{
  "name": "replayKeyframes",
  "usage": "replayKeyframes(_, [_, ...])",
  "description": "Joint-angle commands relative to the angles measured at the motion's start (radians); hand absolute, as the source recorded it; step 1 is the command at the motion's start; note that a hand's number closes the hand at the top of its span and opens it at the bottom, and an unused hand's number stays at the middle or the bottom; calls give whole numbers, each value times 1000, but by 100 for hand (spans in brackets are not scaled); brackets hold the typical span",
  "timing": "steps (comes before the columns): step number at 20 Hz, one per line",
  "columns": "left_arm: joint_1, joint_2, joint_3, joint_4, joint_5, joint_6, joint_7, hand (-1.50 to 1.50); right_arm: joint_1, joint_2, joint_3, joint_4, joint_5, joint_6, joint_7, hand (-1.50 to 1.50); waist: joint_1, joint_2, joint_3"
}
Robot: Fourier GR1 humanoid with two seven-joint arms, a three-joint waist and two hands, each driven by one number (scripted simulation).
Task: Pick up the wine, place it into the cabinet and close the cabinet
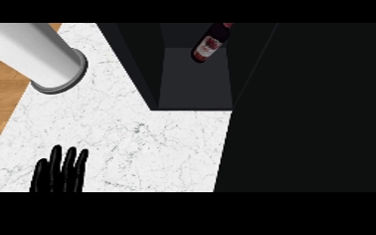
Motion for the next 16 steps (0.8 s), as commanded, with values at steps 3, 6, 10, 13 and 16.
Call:
replayKeyframes(3, [107,72,146,-36,98,-108,-50,-150,35,-15,162,-178,-36,36,63,150,6,-2,-1])
replayKeyframes(6, [122,103,213,-58,136,-150,-40,-150,53,-14,249,-209,-9,33,69,150,1,-3,-1])
replayKeyframes(10, [187,138,281,-54,166,-195,-44,-150,28,33,400,-185,107,-11,70,150,2,-4,-1])
replayKeyframes(13, [197,179,354,-90,208,-222,-11,-150,-6,74,469,-199,151,-78,112,150,0,-8,-2])
replayKeyframes(16, [200,201,444,-26,267,-311,-13,-150,-55,78,547,-164,179,-165,106,150,0,-5,-3])
